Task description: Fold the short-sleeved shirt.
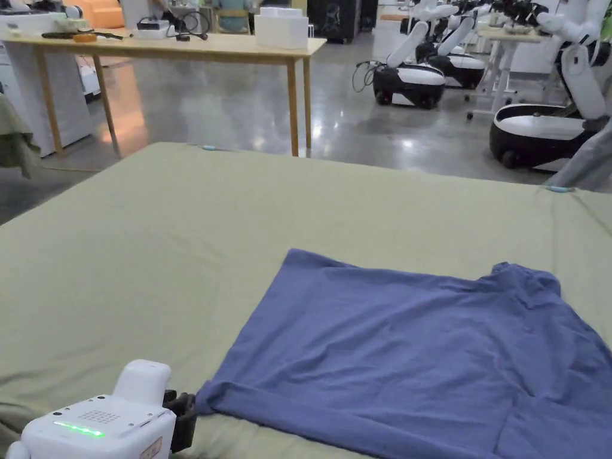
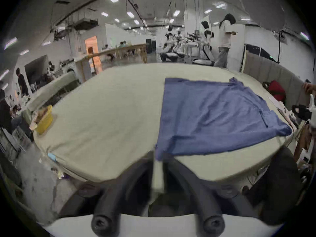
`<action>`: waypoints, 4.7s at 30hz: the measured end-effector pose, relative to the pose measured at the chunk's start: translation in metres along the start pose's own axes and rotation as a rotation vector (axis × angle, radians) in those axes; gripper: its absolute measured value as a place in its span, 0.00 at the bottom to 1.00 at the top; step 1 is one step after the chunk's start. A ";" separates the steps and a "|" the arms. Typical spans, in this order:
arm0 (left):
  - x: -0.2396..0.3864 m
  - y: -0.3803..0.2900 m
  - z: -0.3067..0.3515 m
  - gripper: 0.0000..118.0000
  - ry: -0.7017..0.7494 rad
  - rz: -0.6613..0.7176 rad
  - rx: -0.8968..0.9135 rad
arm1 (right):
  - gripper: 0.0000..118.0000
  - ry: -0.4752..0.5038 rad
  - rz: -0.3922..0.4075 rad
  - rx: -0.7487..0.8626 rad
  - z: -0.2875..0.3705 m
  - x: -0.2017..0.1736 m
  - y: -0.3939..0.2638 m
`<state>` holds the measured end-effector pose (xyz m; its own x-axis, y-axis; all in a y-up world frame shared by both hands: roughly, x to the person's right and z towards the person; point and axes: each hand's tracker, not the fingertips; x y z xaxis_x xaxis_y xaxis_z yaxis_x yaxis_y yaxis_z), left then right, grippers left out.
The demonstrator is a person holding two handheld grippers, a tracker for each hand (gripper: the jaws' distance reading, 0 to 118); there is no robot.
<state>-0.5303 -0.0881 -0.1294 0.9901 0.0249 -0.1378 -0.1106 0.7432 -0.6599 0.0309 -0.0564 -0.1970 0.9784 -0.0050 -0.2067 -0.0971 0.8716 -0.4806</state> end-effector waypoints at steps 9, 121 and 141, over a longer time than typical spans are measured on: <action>0.012 0.018 -0.055 0.98 -0.031 -0.027 -0.056 | 0.00 -0.040 -0.056 -0.107 -0.006 0.027 -0.011; 0.033 0.077 -0.054 0.04 -0.042 0.046 -0.156 | 0.11 0.045 -0.223 -0.350 -0.057 0.087 -0.002; 0.101 0.136 -0.044 0.00 0.097 -0.054 0.296 | 0.01 -0.171 0.037 0.056 -0.069 0.000 0.077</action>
<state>-0.4489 -0.0139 -0.2649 0.9795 -0.0729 -0.1879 -0.0145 0.9045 -0.4262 0.0110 -0.0227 -0.2929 0.9916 0.1068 -0.0731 -0.1279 0.8957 -0.4259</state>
